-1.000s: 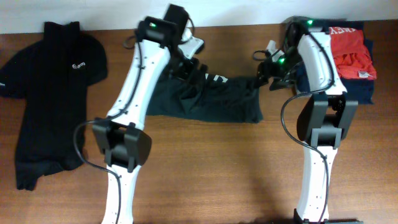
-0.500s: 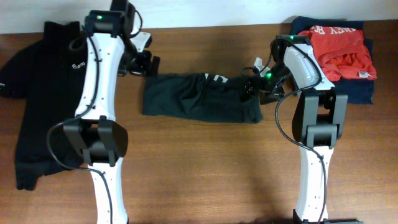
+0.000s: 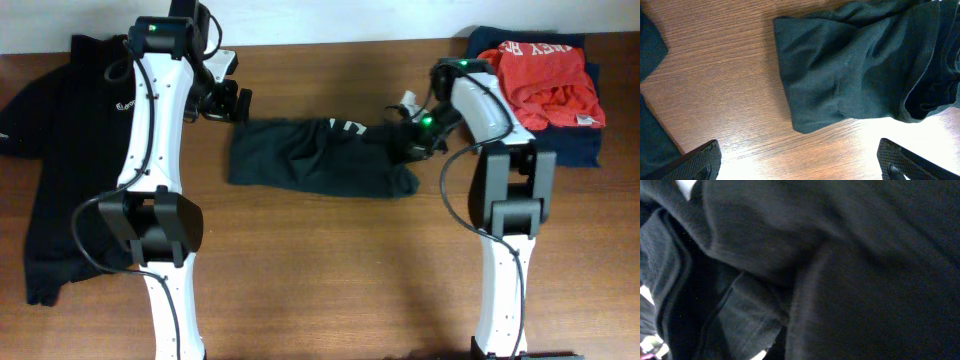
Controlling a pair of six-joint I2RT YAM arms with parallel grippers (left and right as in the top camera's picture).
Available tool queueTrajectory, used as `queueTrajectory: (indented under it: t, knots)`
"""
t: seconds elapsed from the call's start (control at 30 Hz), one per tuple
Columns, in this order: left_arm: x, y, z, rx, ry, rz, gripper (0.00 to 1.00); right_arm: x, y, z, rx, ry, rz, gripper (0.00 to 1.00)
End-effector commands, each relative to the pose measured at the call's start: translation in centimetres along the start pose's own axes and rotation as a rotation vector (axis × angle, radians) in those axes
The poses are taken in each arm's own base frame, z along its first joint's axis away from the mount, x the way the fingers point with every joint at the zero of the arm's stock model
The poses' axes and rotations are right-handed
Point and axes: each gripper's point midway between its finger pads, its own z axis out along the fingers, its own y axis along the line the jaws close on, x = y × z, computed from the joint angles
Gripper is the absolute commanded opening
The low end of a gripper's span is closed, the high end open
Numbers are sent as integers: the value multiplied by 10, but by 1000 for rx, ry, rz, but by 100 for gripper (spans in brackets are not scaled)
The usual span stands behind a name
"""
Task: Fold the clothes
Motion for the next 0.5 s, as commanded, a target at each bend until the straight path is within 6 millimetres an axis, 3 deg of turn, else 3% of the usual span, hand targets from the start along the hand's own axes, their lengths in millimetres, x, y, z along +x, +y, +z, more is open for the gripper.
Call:
queueTrajectory:
  t: [0.0, 0.13, 0.2, 0.4, 0.47]
  knots:
    - [-2, 2, -2, -9, -9, 12, 99, -5, -30, -47, -1, -96, 30, 4]
    - [-2, 2, -2, -9, -9, 12, 99, 2, -53, -79, -10, -130, 75, 4]
    - [-2, 2, -2, -9, -10, 12, 99, 4, -50, -86, -13, -130, 56, 4]
    - [-4, 3, 1, -9, -13, 12, 99, 3, -1, -123, 2, -159, -36, 4]
    - [-4, 3, 3, -9, -10, 12, 99, -4, 29, -140, 14, -216, -90, 4]
